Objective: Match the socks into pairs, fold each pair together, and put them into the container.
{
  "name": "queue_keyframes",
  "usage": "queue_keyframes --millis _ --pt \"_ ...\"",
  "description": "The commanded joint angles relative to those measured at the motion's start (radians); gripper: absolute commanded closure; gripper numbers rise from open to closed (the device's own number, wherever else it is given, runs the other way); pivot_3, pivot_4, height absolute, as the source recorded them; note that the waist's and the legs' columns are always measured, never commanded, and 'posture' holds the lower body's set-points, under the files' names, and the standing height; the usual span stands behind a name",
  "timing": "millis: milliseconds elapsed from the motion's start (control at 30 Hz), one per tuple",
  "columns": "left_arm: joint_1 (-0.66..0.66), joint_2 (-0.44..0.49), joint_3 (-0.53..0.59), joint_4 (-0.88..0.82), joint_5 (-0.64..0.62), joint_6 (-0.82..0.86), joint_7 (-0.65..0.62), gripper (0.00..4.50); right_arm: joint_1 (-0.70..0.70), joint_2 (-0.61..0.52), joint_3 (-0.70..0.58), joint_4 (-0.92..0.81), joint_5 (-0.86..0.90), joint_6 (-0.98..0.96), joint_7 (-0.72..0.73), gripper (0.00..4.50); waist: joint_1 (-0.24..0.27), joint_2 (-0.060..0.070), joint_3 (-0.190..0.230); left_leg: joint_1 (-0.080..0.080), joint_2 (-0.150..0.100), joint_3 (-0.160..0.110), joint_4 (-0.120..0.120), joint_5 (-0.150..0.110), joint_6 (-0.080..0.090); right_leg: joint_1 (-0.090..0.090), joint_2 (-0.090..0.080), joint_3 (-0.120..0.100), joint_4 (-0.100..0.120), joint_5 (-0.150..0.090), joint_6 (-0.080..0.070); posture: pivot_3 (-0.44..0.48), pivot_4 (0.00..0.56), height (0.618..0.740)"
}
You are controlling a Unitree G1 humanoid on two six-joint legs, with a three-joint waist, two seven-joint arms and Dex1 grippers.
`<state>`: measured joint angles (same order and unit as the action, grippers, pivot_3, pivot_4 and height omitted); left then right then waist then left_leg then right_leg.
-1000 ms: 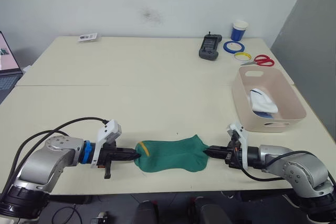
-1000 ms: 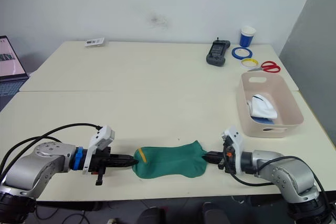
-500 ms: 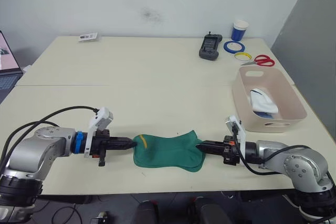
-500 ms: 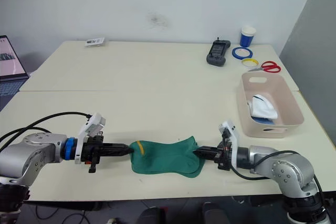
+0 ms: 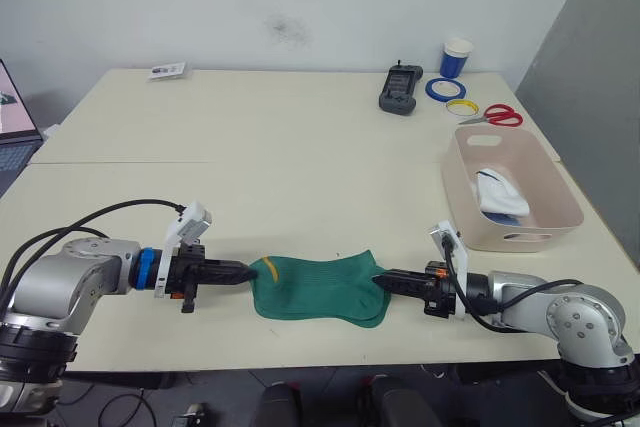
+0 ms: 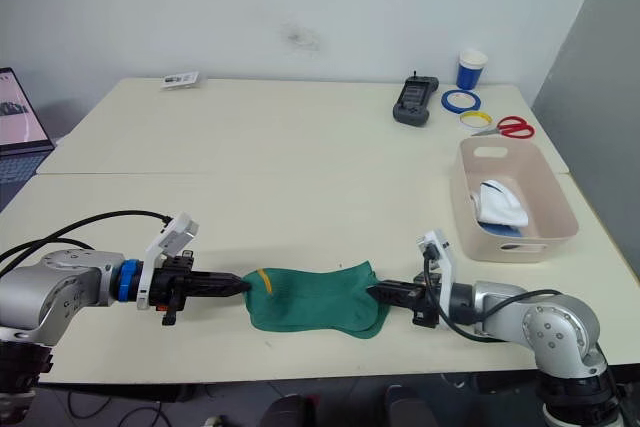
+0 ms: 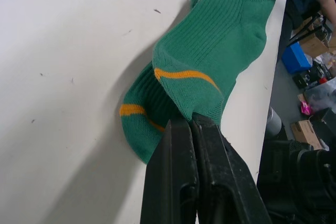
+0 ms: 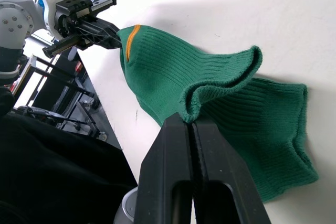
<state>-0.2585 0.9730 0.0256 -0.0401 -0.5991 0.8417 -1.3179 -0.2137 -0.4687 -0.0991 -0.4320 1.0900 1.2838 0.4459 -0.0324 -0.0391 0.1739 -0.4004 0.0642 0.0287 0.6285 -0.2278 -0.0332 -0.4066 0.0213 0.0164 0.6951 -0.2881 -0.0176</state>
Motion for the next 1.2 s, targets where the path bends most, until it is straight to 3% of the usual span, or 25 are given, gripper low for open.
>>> queue_keyframes --millis 33,600,700,967,1067,1200 --pt "0.003 0.003 -0.002 -0.011 0.018 -0.025 0.012 4.5 0.005 -0.007 0.005 -0.013 0.007 -0.007 -0.003 4.43 0.0 0.0 0.0 0.0 0.0 0.0 0.0 0.0 0.0 0.0 0.0 0.0 0.0 0.0 0.0 0.0 0.15 0.74" --pt "0.028 -0.011 -0.033 0.008 0.101 -0.151 0.014 4.5 0.003 -0.06 0.089 0.006 -0.127 -0.088 0.057 4.43 0.0 0.0 0.0 0.0 0.0 0.0 0.0 0.0 0.0 0.0 0.0 0.0 0.0 0.0 0.0 0.0 0.15 0.74" --pt "0.029 -0.016 -0.026 0.026 0.102 -0.168 0.008 3.88 0.004 -0.076 0.085 0.0 -0.115 -0.084 0.081 3.78 0.0 0.0 0.0 0.0 0.0 0.0 0.0 0.0 0.0 0.0 0.0 0.0 -0.001 0.0 0.0 0.0 0.15 0.74" --pt "0.045 0.042 0.041 0.093 0.093 -0.186 -0.025 1.35 0.029 -0.18 0.058 -0.031 -0.171 -0.149 0.145 1.07 0.0 0.0 0.0 0.0 0.0 0.0 0.0 0.0 0.0 0.0 0.0 -0.001 -0.001 0.0 0.0 0.0 0.15 0.74" --pt "0.038 0.054 0.057 0.104 0.134 -0.297 -0.033 1.35 0.025 -0.27 0.11 -0.066 -0.28 -0.289 0.252 1.07 0.0 0.001 0.001 0.0 0.0 0.0 -0.001 0.0 0.0 -0.001 0.0 0.0 -0.002 0.0 0.0 0.0 0.15 0.74" --pt "-0.065 -0.031 0.068 0.052 0.09 -0.271 0.042 1.52 -0.044 -0.282 0.192 -0.086 -0.382 -0.449 0.349 1.24 0.004 0.0 0.001 0.0 0.0 0.001 0.0 0.0 0.0 0.0 -0.001 -0.003 -0.002 0.0 0.001 0.0 0.15 0.74"
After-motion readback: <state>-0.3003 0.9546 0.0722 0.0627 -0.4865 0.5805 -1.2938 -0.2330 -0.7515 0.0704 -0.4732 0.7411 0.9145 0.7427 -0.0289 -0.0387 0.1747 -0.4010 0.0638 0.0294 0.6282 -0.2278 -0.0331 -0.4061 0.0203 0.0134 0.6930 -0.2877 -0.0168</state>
